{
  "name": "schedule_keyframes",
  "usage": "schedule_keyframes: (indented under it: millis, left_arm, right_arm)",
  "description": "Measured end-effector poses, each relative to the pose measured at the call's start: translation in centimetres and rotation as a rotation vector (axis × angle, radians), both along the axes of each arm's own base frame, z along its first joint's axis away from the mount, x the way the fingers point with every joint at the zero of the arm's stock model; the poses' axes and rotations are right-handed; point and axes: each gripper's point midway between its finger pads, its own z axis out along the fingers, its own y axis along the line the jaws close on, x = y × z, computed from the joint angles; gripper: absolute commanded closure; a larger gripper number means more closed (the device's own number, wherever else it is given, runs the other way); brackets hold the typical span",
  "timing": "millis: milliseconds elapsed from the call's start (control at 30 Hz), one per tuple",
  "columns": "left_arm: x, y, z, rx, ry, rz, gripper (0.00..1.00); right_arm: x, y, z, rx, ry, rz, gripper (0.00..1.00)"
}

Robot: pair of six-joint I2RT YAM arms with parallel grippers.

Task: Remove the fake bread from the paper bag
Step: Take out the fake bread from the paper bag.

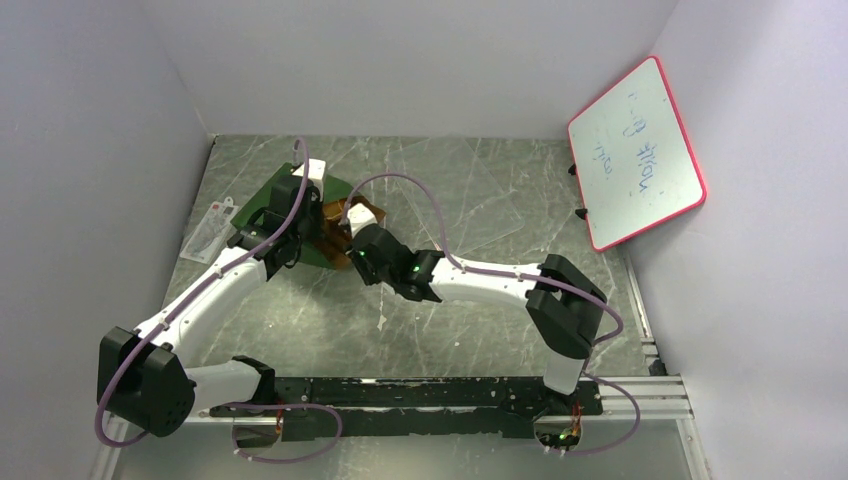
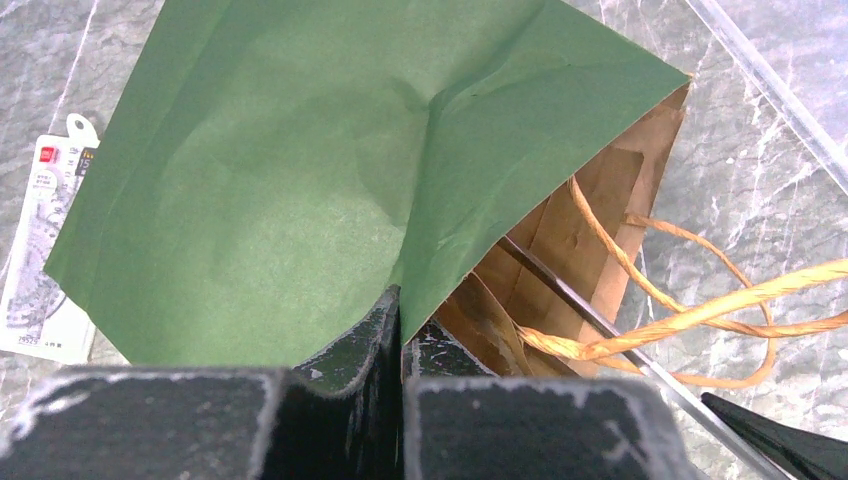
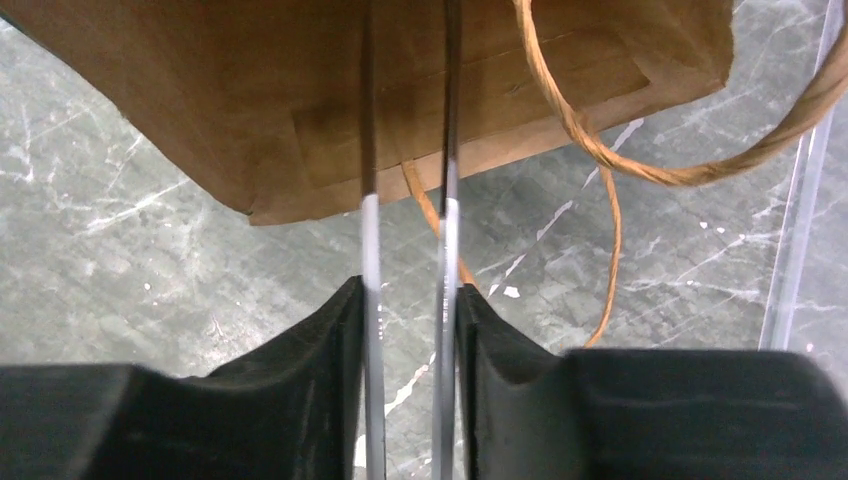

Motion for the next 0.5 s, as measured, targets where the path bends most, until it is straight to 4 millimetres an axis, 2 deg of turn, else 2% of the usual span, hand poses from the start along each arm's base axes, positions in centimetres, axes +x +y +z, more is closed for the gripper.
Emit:
schedule_keyframes:
  millis: [133, 500]
  left_arm:
    - [0.0, -0.01, 0.0, 0.0, 0.0, -0.001, 0.93]
    - [0.04, 0.18, 0.04, -0.004, -0.003, 0.019, 0.93]
  right_arm:
    - [-0.12, 0.01, -0.14, -0.001, 0.008, 0.007, 1.0]
    - [-0.33, -0.57, 0.02, -0.001, 0.009, -0.004, 1.0]
